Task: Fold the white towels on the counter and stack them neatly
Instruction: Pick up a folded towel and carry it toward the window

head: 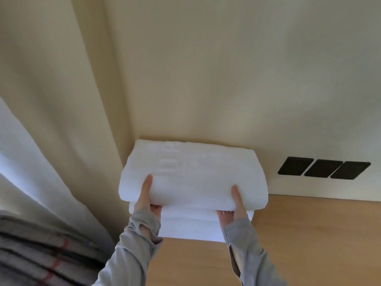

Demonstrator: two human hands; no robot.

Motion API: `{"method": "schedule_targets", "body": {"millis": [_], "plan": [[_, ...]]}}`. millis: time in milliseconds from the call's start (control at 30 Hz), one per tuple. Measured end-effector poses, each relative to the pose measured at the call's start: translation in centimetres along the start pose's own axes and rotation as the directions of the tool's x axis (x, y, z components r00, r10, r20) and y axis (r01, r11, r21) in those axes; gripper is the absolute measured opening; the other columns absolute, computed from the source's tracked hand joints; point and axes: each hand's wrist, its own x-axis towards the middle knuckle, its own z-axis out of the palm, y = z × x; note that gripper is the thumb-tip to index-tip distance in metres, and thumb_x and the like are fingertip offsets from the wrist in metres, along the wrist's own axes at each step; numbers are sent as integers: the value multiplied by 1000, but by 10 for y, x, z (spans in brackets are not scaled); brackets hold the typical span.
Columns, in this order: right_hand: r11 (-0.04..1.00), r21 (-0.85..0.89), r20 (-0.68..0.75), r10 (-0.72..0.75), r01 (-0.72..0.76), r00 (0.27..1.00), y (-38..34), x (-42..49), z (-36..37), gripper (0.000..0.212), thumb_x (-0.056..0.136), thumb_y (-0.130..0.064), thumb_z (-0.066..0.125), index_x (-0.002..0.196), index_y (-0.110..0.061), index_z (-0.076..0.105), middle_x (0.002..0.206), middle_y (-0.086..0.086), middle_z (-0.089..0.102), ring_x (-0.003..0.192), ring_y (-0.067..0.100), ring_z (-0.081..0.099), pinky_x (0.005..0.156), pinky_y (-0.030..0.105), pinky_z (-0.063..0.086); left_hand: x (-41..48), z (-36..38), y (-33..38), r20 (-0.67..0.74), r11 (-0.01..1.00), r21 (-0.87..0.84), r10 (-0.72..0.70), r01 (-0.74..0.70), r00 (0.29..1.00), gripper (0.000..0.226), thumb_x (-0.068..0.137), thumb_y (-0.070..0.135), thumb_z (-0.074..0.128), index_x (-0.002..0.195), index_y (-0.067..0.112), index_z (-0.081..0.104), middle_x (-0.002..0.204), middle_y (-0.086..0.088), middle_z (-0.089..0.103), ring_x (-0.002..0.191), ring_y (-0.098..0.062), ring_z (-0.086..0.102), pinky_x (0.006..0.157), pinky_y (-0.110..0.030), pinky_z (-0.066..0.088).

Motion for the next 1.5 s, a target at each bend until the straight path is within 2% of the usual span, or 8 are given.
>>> {"method": "schedule_targets", "body": {"millis": [267, 433, 667, 867, 1000, 1067, 1233, 1500], "plan": [[889, -458, -147, -87, 10, 985, -71, 3, -12, 92, 45, -44, 82, 125, -17, 46, 112, 7, 58, 107, 34, 54, 74, 46, 54, 12, -33, 52, -228, 926, 355, 220, -129, 948, 88, 68, 55, 73, 136, 11, 40, 132, -14, 50, 114, -37, 53, 94, -50, 49], [695, -689, -251, 41, -208, 967, -98, 17, 12, 81, 50, -52, 83, 111, -17, 43, 115, 7, 46, 114, 33, 44, 88, 53, 49, 23, -11, 82, -38, 782, 620, 116, -68, 993, 74, 75, 62, 61, 131, 16, 44, 114, -8, 55, 95, -30, 57, 83, -46, 51], [502, -837, 63, -310, 219, 949, -88, 27, -11, 31, 80, -42, 67, 104, -30, 50, 96, -2, 62, 87, 22, 60, 84, 45, 51, 37, -2, 69, -68, 537, 839, 260, -86, 963, 81, 78, 61, 60, 131, 1, 47, 129, -19, 53, 101, -32, 51, 93, -37, 40], [303, -916, 138, -380, 264, 915, -80, 30, -16, 44, 83, -46, 61, 114, -22, 43, 110, 6, 58, 90, 21, 56, 79, 35, 44, 26, 5, 60, -78, 362, 929, 394, -77, 916, 61, 89, 56, 49, 125, 7, 52, 121, -20, 56, 106, -37, 52, 91, -40, 39], [-229, -879, 454, -672, 419, 586, -85, 16, 12, 69, 84, -44, 48, 137, -1, 36, 140, 20, 41, 128, 36, 38, 104, 45, 32, -3, 20, 45, 374, -204, 915, 756, -349, 537, 45, 92, 29, 55, 130, 6, 47, 125, -22, 54, 112, -40, 50, 90, -48, 42], [-459, -714, 700, -497, 529, 513, -69, 12, 45, 54, 90, -35, 38, 134, -4, 44, 140, 17, 44, 132, 33, 37, 106, 44, 28, -13, 47, 21, 704, -549, 702, 628, -454, 331, 41, 93, 25, 50, 129, 4, 52, 129, -21, 54, 119, -39, 51, 99, -50, 42], [-731, -463, 740, -8, 501, 672, -20, 32, 76, 54, 99, -42, 19, 148, -21, 12, 158, -7, 6, 144, 11, 0, 115, 42, -6, 8, 80, -11, 640, -720, 608, 194, -335, 744, 57, 97, 51, 12, 149, 31, 2, 159, 9, -2, 145, -10, -2, 118, -38, -2], [-739, -520, 717, -106, 428, 689, -76, 58, 27, 80, 86, -56, 9, 146, -5, 22, 154, 10, 21, 143, 21, 15, 116, 32, 9, 33, 34, 36, 594, -717, 634, 212, -290, 776, 82, 75, 71, -6, 149, 35, -2, 157, 9, -13, 144, -7, -10, 118, -30, -5]]}}
